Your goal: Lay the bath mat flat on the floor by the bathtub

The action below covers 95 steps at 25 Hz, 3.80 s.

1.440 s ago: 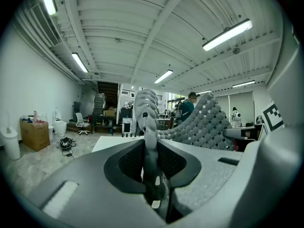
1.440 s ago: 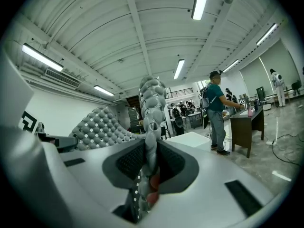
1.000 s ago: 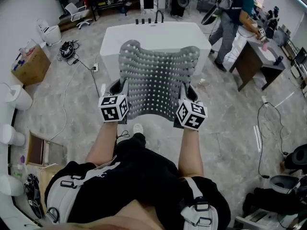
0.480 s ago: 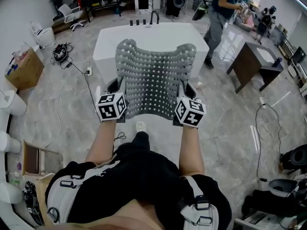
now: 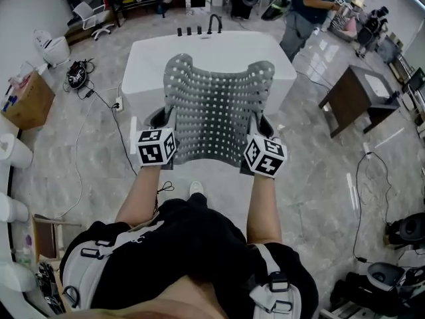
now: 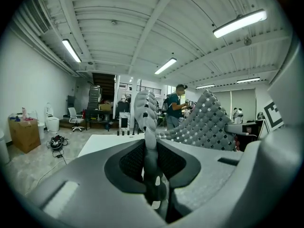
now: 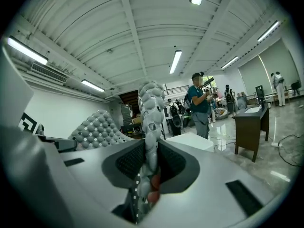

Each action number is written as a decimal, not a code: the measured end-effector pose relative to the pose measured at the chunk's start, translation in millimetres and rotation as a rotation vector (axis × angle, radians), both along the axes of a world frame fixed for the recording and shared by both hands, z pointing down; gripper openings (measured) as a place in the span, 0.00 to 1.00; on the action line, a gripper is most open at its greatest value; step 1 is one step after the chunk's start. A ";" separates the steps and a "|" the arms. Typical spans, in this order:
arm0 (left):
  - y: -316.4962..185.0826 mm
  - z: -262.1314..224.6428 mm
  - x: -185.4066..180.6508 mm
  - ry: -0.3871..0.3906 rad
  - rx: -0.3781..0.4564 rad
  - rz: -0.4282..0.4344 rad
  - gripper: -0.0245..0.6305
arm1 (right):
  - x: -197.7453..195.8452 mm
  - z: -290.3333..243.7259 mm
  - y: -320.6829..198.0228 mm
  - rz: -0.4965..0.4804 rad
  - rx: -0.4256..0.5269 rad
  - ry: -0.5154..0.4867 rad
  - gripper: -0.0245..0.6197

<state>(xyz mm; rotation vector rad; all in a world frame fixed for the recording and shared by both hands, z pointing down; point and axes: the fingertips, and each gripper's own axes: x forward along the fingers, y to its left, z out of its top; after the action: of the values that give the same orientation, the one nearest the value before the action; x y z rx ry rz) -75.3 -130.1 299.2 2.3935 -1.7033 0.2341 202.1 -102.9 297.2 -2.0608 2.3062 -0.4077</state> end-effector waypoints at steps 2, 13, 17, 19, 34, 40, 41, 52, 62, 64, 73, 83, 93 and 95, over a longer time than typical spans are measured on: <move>-36.8 0.9 -1.2 -0.002 -0.006 0.007 0.14 | -1.8 1.5 -35.6 0.006 -0.006 -0.001 0.15; -181.8 30.4 -12.7 0.003 -0.078 0.020 0.14 | 2.2 30.9 -176.1 0.052 -0.076 -0.011 0.15; -201.0 56.1 -14.0 0.002 -0.146 -0.008 0.14 | 6.9 53.1 -202.1 0.029 -0.136 -0.009 0.16; -209.7 66.9 -14.9 0.002 -0.174 -0.028 0.14 | 9.8 66.1 -216.2 0.016 -0.168 -0.009 0.16; -228.4 255.6 -42.6 -0.001 -0.554 -0.181 0.15 | 36.5 251.0 -283.3 -0.009 -0.515 -0.018 0.17; -229.2 411.8 -48.7 -0.008 -0.701 -0.215 0.15 | 36.5 405.8 -296.0 -0.064 -0.657 0.001 0.17; -232.3 441.4 -48.8 -0.014 -0.713 -0.216 0.15 | 36.2 435.0 -300.4 -0.072 -0.672 0.004 0.17; -285.3 789.3 -72.7 -0.115 -0.781 -0.210 0.17 | 58.1 796.7 -354.1 -0.037 -0.827 -0.065 0.18; -318.2 950.5 -111.9 -0.094 -0.937 -0.268 0.20 | 74.4 948.1 -396.9 0.077 -0.957 0.028 0.22; -314.0 969.1 -117.3 -0.053 -0.988 -0.312 0.22 | 86.4 963.9 -399.2 0.088 -1.016 0.041 0.23; -310.9 974.1 -147.8 -0.147 -0.949 -0.326 0.38 | 118.7 969.6 -397.1 0.106 -1.033 0.145 0.39; -335.3 800.2 -88.2 -0.112 -0.697 -0.224 0.04 | 43.0 802.0 -389.5 -0.193 -0.685 0.224 0.05; -318.7 383.5 -5.8 -0.038 -0.461 -0.089 0.04 | -15.7 386.5 -355.0 -0.197 -0.427 0.104 0.05; -308.6 293.3 -9.7 -0.026 -0.391 -0.082 0.04 | -26.0 295.8 -340.1 -0.184 -0.361 0.081 0.05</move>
<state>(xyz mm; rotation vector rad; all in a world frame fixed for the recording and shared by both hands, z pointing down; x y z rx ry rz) -85.0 -438.7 592.5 2.0416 -1.5875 0.5328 176.1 -443.0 593.1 -2.0409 2.6476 -0.8167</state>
